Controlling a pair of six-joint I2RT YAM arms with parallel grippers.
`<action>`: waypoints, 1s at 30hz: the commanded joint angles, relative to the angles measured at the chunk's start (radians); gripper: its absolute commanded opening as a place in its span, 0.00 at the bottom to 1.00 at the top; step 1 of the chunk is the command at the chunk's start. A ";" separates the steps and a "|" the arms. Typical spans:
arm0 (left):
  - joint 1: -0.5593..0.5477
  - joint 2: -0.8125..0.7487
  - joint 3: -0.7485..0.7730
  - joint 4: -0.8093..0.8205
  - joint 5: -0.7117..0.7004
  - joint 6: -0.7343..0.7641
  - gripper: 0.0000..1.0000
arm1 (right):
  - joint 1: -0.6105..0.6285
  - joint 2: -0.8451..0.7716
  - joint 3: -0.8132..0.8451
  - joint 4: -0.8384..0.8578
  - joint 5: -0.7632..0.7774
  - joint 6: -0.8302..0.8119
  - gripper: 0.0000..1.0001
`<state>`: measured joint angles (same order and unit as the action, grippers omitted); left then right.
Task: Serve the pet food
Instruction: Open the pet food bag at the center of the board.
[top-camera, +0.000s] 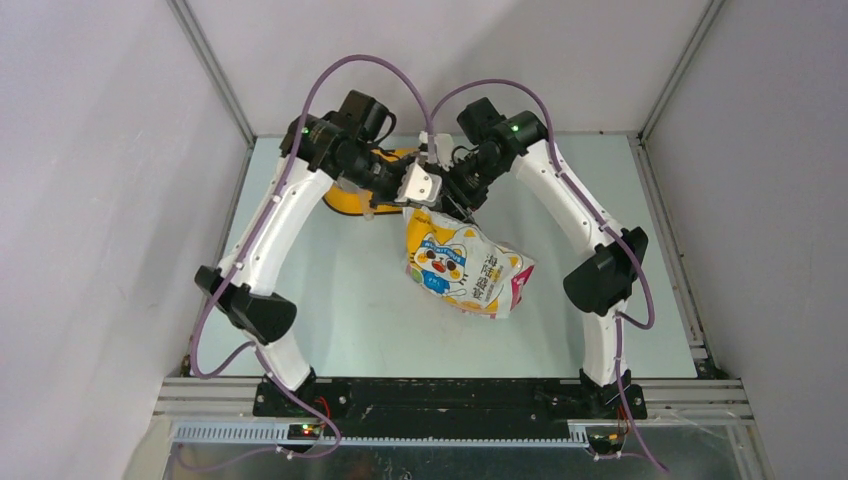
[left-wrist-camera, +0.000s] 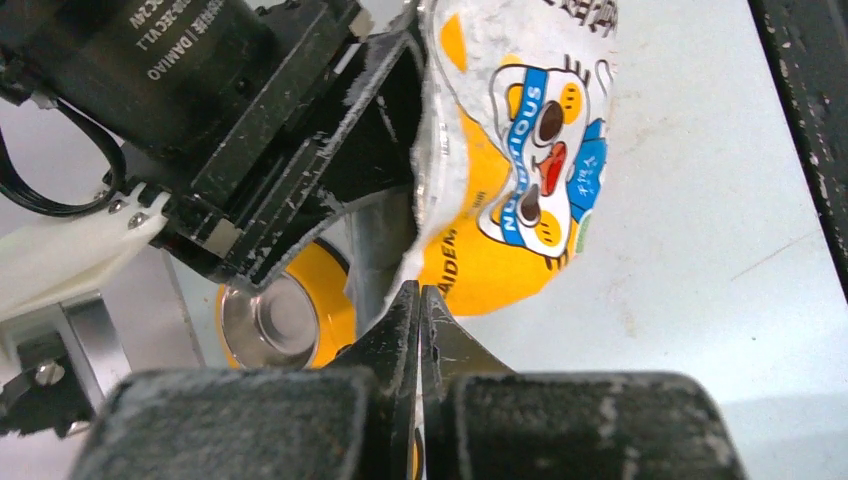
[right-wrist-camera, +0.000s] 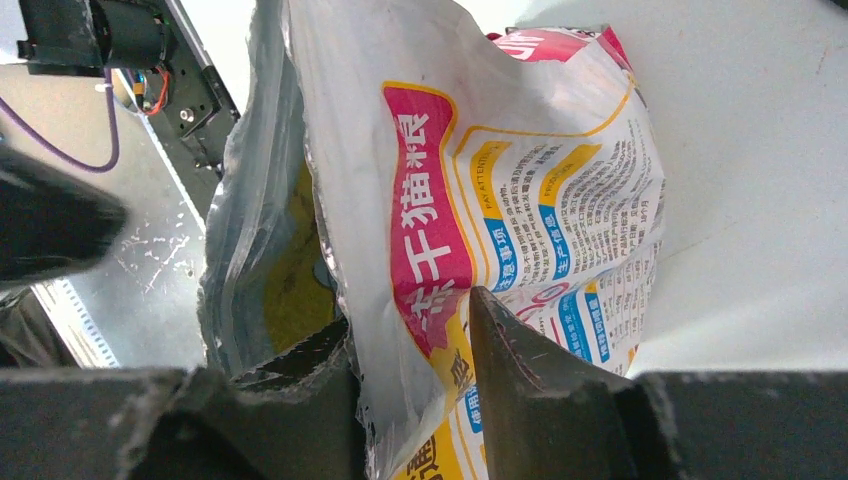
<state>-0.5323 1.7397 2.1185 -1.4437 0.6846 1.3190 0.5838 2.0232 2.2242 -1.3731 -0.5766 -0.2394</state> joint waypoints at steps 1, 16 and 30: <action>0.000 -0.065 0.015 -0.156 0.013 0.092 0.00 | 0.009 -0.029 0.007 0.014 0.052 -0.003 0.39; 0.048 -0.189 -0.086 -0.014 0.060 -0.177 0.48 | 0.053 -0.016 0.051 -0.071 0.137 0.000 0.43; 0.210 -0.879 -0.972 0.756 -0.389 -0.729 1.00 | 0.091 -0.092 -0.058 -0.078 0.238 -0.006 0.50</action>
<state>-0.3607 0.9188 1.2705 -0.8898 0.5468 0.7845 0.6571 1.9854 2.1830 -1.4212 -0.3843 -0.2367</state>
